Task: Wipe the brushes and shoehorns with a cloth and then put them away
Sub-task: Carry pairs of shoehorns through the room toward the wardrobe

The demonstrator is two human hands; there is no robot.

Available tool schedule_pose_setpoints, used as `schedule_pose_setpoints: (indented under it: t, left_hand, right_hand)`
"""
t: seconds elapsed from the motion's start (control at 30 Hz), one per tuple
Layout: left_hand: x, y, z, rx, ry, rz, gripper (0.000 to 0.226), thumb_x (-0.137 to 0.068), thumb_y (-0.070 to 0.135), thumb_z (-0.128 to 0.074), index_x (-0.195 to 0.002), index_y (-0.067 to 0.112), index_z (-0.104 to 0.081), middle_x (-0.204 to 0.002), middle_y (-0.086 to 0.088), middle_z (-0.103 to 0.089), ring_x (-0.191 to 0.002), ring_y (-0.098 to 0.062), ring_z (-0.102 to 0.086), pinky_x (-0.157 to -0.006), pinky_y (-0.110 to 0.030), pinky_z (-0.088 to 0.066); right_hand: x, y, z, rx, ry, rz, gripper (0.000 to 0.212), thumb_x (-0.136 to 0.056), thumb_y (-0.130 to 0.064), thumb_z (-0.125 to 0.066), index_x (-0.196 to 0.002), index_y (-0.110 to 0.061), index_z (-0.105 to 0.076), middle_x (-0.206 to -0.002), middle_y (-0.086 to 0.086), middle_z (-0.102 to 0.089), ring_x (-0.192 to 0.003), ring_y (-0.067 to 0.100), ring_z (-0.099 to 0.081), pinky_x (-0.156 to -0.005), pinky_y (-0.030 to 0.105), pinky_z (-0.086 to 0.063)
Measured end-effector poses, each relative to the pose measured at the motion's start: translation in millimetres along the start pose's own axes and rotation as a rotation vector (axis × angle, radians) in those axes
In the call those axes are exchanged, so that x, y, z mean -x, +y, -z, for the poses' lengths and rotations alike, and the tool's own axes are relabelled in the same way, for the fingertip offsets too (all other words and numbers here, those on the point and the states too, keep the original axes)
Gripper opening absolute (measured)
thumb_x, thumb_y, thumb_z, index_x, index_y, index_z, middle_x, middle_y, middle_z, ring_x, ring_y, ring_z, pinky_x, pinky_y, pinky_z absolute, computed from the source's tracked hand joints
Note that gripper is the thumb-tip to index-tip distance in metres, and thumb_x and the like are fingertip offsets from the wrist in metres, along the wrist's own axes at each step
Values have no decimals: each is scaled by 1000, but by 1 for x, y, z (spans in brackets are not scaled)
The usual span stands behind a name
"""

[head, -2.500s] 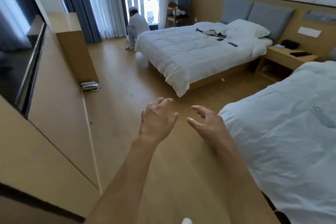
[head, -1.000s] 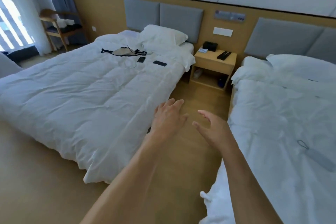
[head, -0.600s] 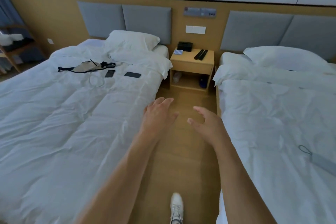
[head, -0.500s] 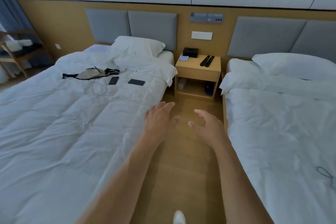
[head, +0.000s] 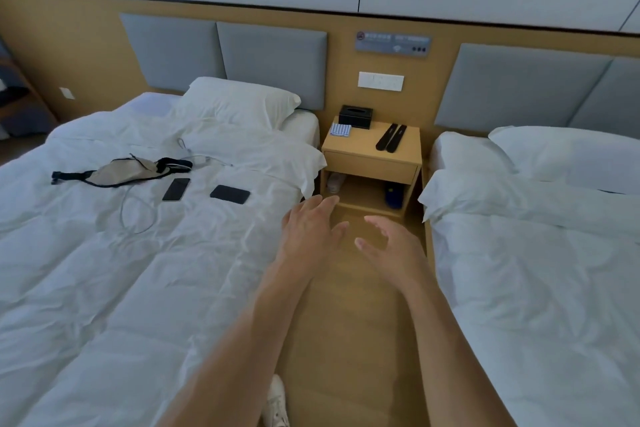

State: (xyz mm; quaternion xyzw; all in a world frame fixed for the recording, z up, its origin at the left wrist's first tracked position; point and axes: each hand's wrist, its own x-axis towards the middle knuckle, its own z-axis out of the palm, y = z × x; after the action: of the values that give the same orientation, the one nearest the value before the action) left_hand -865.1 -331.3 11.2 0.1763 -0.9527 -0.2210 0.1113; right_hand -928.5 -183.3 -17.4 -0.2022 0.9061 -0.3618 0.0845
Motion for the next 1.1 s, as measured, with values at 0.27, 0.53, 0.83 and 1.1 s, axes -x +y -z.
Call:
schedule_pose_setpoints:
  t: [0.27, 0.53, 0.83, 1.1]
  left_hand:
    - [-193, -14, -41, 65, -98, -105, 54, -97, 44, -53, -146, 30, -39, -150, 2, -43, -139, -21, -39, -115, -48, -32]
    - [-376, -4, -64, 113, -171, -234, 49, -99, 39, -52, -145, 28, -41, -148, 0, -46, -138, -21, -40, -114, -47, -35]
    - [-520, 16, -134, 107, -263, -308, 50, -99, 36, -52, -146, 25, -39, -150, 0, -43, -136, -21, -42, -110, -46, -40]
    - [-684, 36, -200, 79, -232, -238, 49, -96, 37, -56, -142, 29, -42, -146, 3, -47, -130, -18, -47, -107, -41, -43]
  right_hand:
    - [-164, 15, 15, -20, 94, -106, 53, -94, -37, -65, -144, -31, -48, -149, -7, -50, -136, 14, -46, -109, 33, -40]
    - [-310, 31, 38, -9, 183, -280, 50, -96, -40, -63, -143, -33, -49, -149, -10, -49, -135, 12, -47, -106, 27, -38]
    - [-448, 92, 49, -55, 207, -384, 48, -95, -40, -63, -141, -34, -49, -148, -9, -50, -135, 13, -48, -106, 29, -40]
    - [-623, 153, 84, -97, 137, -363, 48, -96, -38, -62, -142, -34, -48, -146, -9, -51, -133, 16, -49, -104, 32, -43]
